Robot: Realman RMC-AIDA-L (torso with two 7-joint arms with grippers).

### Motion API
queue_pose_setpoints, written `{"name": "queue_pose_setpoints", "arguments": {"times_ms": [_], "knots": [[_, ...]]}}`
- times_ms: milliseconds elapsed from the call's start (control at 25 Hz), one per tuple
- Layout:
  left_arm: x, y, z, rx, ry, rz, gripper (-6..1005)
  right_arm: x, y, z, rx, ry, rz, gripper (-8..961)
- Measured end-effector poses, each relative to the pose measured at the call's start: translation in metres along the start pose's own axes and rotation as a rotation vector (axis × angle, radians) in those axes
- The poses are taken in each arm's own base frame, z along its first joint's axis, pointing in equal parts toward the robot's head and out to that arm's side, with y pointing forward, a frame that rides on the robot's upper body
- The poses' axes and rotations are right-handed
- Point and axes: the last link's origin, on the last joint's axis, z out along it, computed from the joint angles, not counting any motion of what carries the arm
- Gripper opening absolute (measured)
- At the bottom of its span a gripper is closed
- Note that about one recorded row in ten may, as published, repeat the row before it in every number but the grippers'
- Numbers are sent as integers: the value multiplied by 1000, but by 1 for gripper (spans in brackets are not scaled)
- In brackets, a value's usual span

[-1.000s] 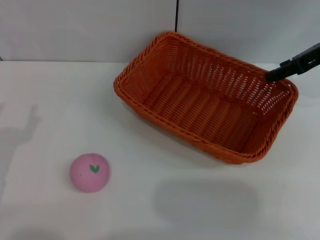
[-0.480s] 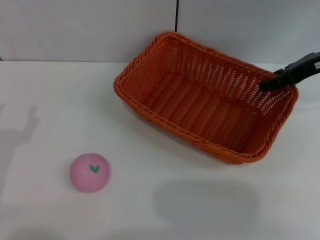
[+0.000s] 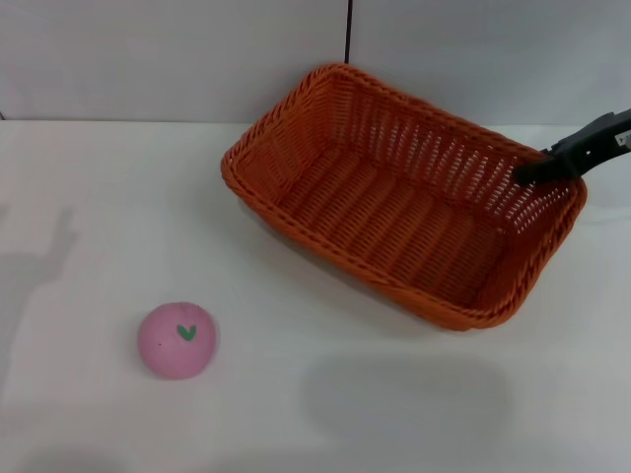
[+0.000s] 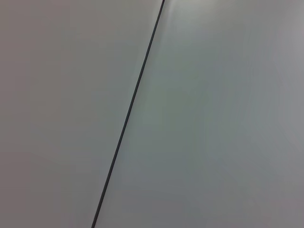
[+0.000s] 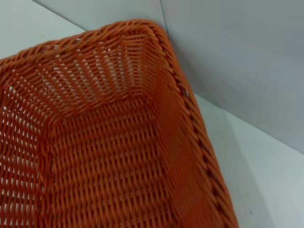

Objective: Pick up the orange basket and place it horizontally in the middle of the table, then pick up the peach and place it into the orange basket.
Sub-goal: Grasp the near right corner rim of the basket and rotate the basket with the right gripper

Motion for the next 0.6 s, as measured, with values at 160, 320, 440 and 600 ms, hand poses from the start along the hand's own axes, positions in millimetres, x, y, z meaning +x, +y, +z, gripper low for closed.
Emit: {"name": "queue_pose_setpoints", "arguments": {"times_ms": [160, 320, 440, 600], "knots": [[0, 0, 0, 2, -3, 0, 846, 3, -1, -1, 2, 2, 3, 347], [-1, 0, 0, 3, -5, 0, 846, 5, -3, -2, 3, 4, 7, 243], [-1, 0, 0, 3, -6, 0, 846, 8, -3, -2, 3, -2, 17, 201], [-1, 0, 1, 3, -7, 0, 846, 9, -4, -5, -11, -30, 40, 173]]}}
